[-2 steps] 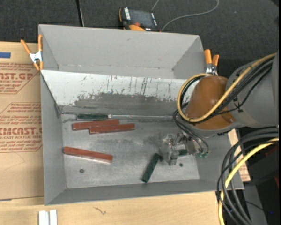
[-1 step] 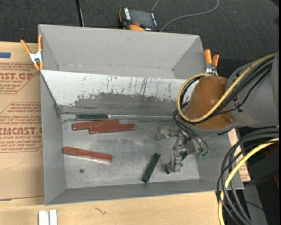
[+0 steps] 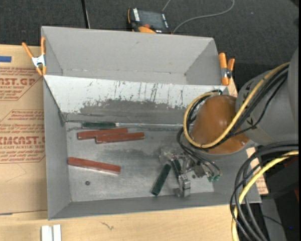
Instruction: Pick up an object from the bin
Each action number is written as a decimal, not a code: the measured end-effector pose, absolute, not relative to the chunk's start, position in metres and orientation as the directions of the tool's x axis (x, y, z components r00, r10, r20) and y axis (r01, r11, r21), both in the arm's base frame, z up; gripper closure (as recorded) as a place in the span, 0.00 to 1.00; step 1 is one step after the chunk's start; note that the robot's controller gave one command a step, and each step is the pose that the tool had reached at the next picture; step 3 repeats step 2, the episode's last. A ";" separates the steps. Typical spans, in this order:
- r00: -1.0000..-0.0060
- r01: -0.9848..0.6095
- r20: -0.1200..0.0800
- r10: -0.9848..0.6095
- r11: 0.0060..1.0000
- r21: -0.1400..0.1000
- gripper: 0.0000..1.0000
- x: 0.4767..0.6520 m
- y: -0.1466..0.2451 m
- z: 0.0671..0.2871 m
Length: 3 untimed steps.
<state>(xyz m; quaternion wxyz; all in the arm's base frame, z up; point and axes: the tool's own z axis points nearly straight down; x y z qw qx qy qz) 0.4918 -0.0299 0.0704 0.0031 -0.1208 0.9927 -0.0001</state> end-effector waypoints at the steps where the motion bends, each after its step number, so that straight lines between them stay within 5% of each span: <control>1: -0.971 -0.239 0.000 -0.239 0.971 0.000 1.00 0.491 -0.030 0.070; 2: -0.939 -0.344 -0.008 -0.344 0.939 -0.003 1.00 0.496 -0.030 0.227; 3: -0.939 -0.344 -0.008 -0.344 0.939 -0.003 1.00 0.496 -0.030 0.227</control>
Offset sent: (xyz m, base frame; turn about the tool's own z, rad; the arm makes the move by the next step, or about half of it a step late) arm 0.0000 0.0000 0.0000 0.0000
